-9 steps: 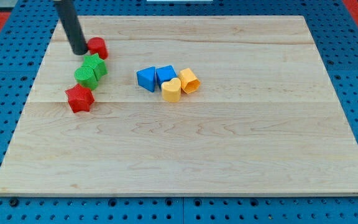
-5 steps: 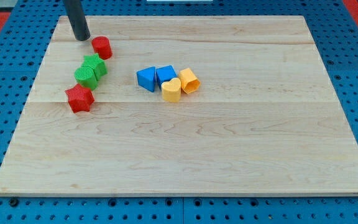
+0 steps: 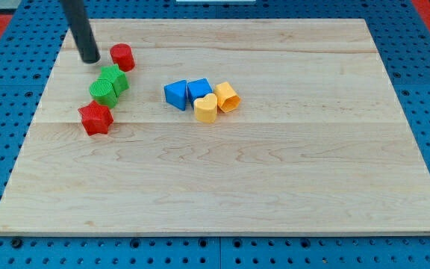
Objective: Place the green star on top of blue cube
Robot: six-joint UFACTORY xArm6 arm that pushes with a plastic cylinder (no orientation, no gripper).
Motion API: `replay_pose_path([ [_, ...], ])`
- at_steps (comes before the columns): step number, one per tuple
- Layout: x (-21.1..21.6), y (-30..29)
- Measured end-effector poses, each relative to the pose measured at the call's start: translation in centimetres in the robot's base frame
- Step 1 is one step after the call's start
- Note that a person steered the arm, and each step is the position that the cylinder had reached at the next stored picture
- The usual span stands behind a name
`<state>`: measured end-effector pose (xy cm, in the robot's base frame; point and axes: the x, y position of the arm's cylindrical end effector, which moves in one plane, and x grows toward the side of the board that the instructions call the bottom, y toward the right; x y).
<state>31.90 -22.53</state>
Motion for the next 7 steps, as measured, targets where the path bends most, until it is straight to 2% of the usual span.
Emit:
replay_pose_path([
  [1,3.4,1.2],
  [3,3.6,17.8],
  [4,1.0,11.2],
  [6,4.4,4.3],
  [7,5.1,-1.0],
])
